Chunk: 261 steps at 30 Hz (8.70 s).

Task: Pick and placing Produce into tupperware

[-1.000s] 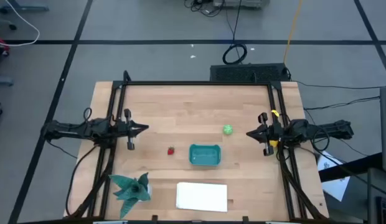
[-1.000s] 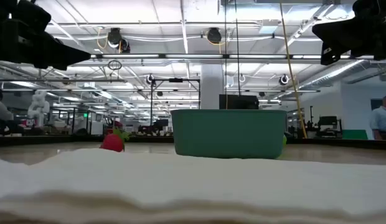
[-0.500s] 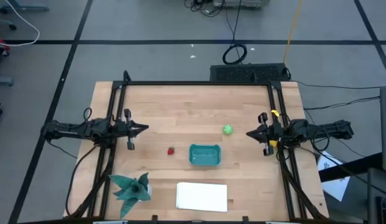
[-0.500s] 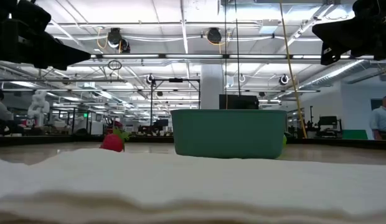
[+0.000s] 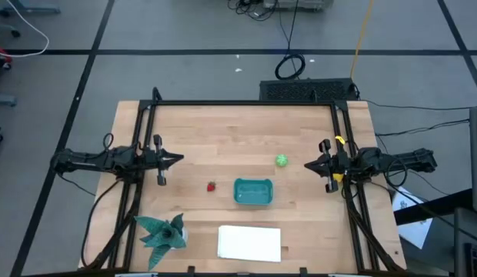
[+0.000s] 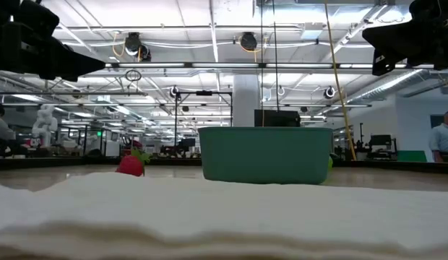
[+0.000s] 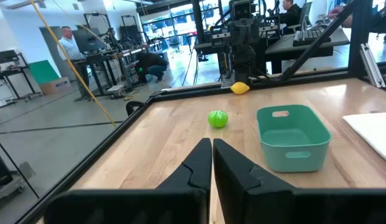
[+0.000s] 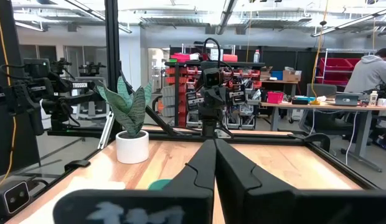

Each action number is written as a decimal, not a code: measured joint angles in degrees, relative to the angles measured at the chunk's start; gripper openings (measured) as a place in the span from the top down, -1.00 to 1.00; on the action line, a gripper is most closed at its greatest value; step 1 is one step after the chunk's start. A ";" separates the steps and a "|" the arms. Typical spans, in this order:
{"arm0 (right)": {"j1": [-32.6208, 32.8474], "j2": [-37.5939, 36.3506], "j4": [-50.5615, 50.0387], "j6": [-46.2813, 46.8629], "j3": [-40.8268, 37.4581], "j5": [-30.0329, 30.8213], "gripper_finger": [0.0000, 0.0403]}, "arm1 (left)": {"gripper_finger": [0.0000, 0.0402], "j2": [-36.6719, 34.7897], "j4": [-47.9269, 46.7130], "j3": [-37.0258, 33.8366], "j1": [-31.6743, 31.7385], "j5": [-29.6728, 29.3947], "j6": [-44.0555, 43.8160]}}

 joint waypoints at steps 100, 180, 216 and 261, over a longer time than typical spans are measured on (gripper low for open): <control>-0.06 0.67 7.96 2.37 -0.01 1.92 1.00 | 0.89 0.01 6.80 -0.01 0.00 0.17 -9.87; -0.12 6.69 1.66 6.61 2.05 12.43 1.00 | 0.90 35.21 19.80 19.57 6.16 18.01 -12.58; -0.10 6.69 1.64 6.61 2.05 12.41 1.00 | 0.89 49.36 14.68 37.44 6.08 17.59 -10.27; -0.12 6.95 1.64 6.15 2.05 12.44 1.00 | 0.89 74.84 -38.34 66.37 6.05 13.93 -25.59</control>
